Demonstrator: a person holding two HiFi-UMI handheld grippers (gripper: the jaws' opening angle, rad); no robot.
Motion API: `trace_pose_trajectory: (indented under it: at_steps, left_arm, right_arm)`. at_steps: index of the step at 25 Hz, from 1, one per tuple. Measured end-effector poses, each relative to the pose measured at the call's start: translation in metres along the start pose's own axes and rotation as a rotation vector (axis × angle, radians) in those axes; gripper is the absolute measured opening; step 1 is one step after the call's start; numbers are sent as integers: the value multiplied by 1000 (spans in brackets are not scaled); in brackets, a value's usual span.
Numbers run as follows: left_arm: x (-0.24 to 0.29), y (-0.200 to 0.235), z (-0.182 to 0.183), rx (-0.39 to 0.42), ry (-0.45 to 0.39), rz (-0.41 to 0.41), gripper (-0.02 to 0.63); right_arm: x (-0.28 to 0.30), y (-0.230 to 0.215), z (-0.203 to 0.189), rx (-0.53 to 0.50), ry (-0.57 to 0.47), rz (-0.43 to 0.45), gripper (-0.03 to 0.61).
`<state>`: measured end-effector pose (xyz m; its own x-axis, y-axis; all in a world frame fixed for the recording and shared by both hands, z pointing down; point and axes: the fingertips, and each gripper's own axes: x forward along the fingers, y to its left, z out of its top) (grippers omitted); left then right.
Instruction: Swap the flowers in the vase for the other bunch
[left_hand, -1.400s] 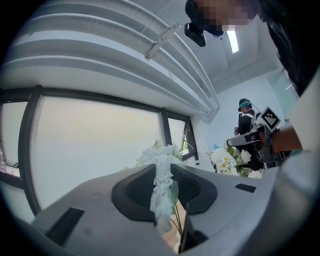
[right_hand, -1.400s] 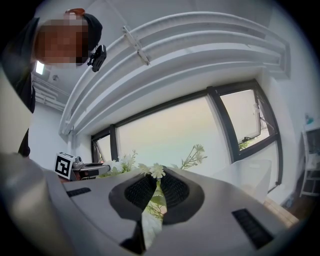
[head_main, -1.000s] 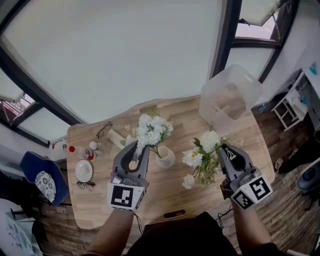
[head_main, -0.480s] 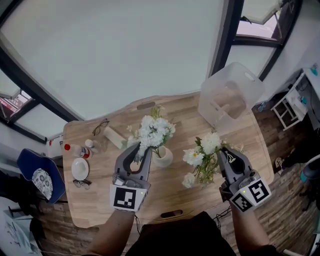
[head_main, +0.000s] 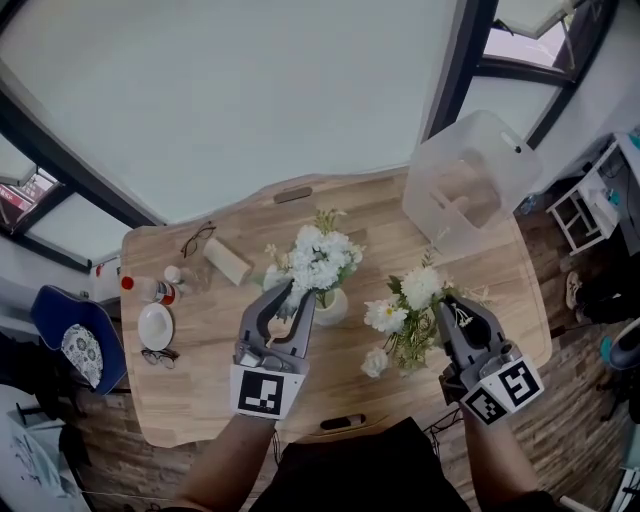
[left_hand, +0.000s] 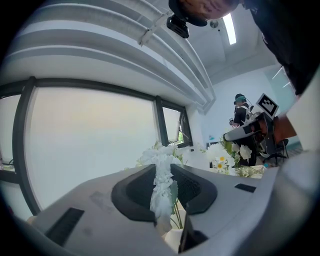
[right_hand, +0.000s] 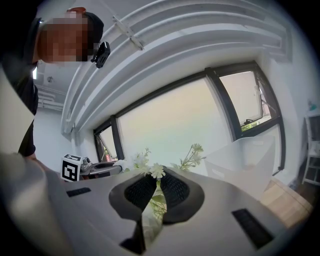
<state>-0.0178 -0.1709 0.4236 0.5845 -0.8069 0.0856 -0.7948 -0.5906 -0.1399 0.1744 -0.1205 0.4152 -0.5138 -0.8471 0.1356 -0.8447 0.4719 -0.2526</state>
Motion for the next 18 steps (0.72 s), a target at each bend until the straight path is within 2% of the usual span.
trace_pose_trajectory:
  at_steps: [7, 18]
  left_arm:
    - [3, -1, -13, -14, 10, 9, 86]
    - [6, -6, -45, -95, 48, 36, 86]
  right_arm:
    - [3, -2, -17, 20, 40, 8, 43]
    - [15, -7, -26, 34, 66, 20, 44]
